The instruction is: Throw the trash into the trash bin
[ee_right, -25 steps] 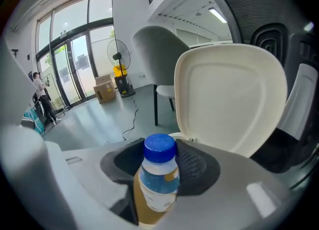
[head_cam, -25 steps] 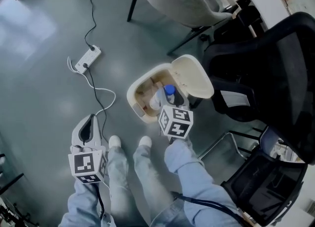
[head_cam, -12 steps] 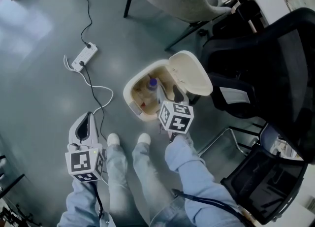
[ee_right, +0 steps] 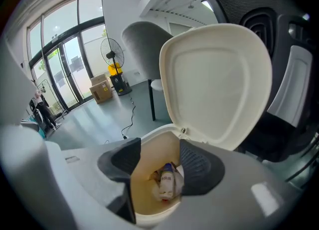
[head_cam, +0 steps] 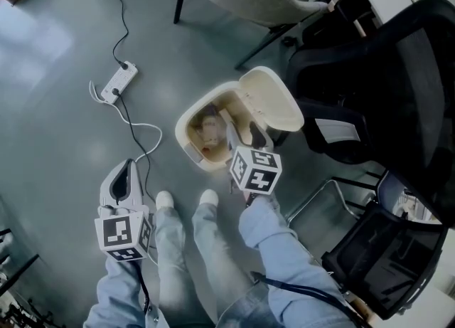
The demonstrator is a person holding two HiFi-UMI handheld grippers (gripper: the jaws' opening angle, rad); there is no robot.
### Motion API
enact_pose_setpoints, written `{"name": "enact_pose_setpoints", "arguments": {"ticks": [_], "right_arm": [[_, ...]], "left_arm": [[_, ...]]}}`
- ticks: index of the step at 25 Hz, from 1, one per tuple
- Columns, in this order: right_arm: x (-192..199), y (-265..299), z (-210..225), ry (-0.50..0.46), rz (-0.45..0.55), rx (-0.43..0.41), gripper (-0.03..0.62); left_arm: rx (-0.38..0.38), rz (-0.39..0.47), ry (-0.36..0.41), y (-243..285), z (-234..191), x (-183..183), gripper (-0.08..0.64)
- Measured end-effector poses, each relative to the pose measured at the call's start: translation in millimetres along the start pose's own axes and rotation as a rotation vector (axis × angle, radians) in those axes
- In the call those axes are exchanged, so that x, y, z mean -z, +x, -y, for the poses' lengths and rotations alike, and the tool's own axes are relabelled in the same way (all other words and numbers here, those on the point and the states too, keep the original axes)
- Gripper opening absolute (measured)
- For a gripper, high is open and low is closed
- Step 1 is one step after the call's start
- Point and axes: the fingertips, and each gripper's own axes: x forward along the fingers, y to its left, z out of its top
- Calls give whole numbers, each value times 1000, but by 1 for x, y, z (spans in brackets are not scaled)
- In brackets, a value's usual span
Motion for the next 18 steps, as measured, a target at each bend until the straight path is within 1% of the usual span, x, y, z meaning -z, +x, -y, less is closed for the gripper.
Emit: {"name": "enact_pose_setpoints", "arguments": {"ticks": [6,10,14,18], "right_arm": [[4,-16,-4,-21,-2,-2,245],[-4,-35,-7,-12,11,4,236],[-20,-78,-18,10,26,-8,222],[-44,-132,-38,-7,52,-37,209]], "left_arm": [[2,8,-4,-9,2,2,9],[8,17,-6,-18,4,-5,10],[26,39,-20,-36,13,-30,9],[60,86,-15,-60,28,-73,9]]}}
